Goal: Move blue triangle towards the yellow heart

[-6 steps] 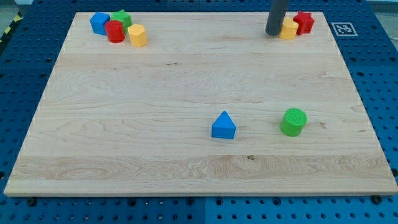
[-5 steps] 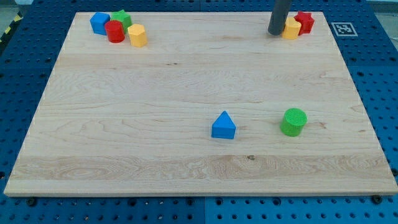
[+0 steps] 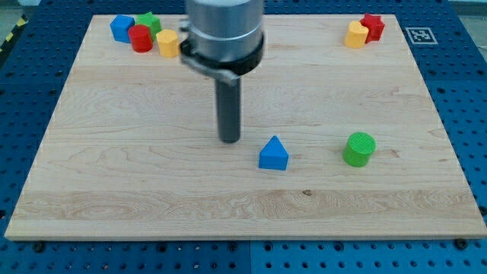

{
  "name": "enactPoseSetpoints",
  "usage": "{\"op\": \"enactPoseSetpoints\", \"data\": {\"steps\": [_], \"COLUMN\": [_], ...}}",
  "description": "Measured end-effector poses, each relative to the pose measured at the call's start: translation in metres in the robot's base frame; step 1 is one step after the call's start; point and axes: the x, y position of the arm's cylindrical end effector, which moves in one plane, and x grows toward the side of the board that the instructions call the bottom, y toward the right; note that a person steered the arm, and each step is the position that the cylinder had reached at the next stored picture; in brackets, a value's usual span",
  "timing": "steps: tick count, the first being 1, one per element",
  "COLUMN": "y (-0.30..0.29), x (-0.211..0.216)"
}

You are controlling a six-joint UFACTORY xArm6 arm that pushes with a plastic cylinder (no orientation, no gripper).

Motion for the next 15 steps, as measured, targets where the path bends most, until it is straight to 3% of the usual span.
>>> {"op": "enactPoseSetpoints", "data": {"steps": [1, 2, 5, 9, 12, 15], "y": [0.003, 0.024, 0.074, 0.074, 0.073, 0.069], "x": [0.046, 0.065, 0.047, -0.021, -0.118, -0.145]}}
